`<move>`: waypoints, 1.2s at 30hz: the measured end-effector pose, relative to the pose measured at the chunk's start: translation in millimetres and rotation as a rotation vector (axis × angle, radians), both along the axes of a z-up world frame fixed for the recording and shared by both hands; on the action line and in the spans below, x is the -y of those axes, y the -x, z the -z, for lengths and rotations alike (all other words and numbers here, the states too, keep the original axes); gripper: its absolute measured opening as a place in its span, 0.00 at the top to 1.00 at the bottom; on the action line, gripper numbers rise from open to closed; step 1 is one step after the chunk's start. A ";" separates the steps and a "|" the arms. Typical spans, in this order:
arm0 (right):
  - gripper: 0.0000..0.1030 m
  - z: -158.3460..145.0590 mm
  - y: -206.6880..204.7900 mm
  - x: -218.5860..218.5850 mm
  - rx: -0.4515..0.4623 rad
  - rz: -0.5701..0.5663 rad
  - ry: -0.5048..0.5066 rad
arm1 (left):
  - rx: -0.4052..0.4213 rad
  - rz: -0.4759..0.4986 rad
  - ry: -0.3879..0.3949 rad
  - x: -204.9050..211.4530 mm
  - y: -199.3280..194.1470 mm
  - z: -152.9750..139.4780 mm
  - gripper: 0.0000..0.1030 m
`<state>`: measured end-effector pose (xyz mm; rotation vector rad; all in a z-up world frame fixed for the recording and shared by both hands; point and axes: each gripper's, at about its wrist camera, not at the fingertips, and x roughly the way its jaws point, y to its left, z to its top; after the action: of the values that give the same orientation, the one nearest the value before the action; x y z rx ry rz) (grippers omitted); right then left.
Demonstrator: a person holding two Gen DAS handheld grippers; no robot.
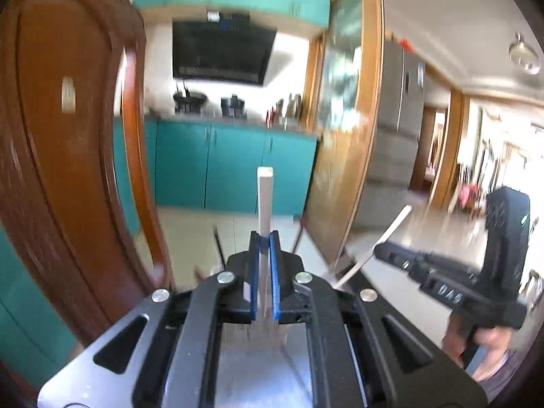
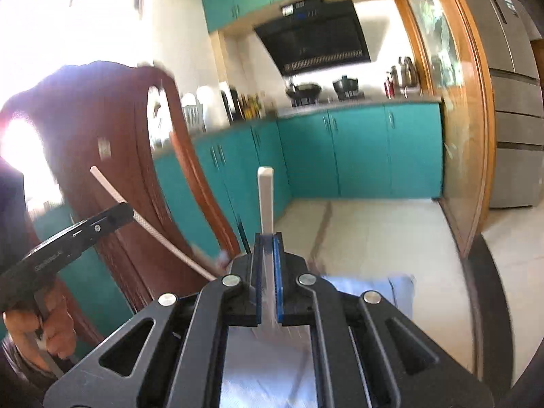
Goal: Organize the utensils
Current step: 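Lift both light chopsticks and lower them into the white caddy, then open both grippers to release the chopsticks into the caddy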
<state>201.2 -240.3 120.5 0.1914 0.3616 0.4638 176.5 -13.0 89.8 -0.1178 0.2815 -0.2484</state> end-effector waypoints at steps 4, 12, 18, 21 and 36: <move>0.94 -20.2 -29.6 1.5 0.001 0.011 -0.073 | 0.057 -0.033 0.084 -9.5 -23.8 -38.5 0.94; 0.94 -8.4 -58.8 9.8 0.005 0.057 -0.155 | -0.015 -0.105 0.096 -12.7 -78.8 -20.2 0.94; 0.94 2.8 -59.5 10.3 0.043 0.111 -0.174 | -0.040 -0.153 0.126 -21.5 -102.5 -11.6 0.94; 0.94 13.9 -63.5 -1.0 0.028 0.129 -0.097 | -0.049 -0.182 0.087 -14.4 -105.9 0.2 0.94; 0.48 16.1 -20.2 0.2 0.067 0.132 -0.044 | -0.078 -0.165 -0.012 12.0 -78.8 23.0 0.67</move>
<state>221.4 -240.4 104.4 0.2401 0.2719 0.3467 255.3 -25.0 66.8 -0.1384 0.3486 -0.0784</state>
